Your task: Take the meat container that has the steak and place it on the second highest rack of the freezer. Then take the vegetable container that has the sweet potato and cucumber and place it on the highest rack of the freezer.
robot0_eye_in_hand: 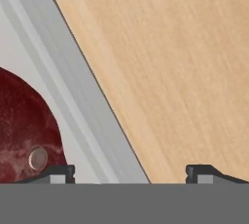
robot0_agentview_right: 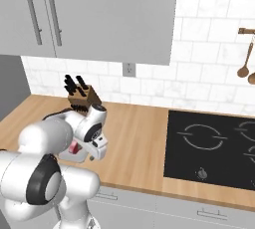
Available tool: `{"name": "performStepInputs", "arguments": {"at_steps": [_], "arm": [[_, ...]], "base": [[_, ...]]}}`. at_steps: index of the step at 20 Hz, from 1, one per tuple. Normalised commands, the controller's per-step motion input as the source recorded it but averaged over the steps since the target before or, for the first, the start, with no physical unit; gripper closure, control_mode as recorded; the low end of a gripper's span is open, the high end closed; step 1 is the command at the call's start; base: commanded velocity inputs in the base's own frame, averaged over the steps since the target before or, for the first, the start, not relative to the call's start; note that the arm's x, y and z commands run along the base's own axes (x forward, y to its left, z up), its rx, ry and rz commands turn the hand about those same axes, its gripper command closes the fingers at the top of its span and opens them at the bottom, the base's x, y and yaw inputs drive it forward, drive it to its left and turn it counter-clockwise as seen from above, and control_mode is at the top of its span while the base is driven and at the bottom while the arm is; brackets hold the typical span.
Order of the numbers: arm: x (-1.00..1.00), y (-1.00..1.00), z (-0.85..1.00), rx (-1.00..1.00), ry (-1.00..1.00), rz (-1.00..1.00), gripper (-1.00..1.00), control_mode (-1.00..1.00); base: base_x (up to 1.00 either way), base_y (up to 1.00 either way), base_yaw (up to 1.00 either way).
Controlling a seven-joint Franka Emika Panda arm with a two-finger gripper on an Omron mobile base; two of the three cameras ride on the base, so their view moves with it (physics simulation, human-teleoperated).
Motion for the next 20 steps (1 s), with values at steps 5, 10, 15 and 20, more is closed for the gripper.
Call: {"name": "performStepInputs", "arguments": {"at_steps": [5, 10, 15, 20], "arm": [[-0.22, 0.02, -0.97, -0.06, 0.12, 0.00, 1.00, -1.00], [-0.14, 0.02, -0.98, -0.07, 0.12, 0.00, 1.00, -1.00], [-0.25, 0.00, -0.90, -0.05, 0.11, 0.00, 1.00, -1.00], [-0.58, -0.01, -0.44, -0.02, 0.00, 0.00, 1.00, -1.00]], "base": [[0.00, 0.00, 0.00], [0.00, 0.00, 0.00], [0.00, 0.00, 0.00], [0.00, 0.00, 0.00]]}}
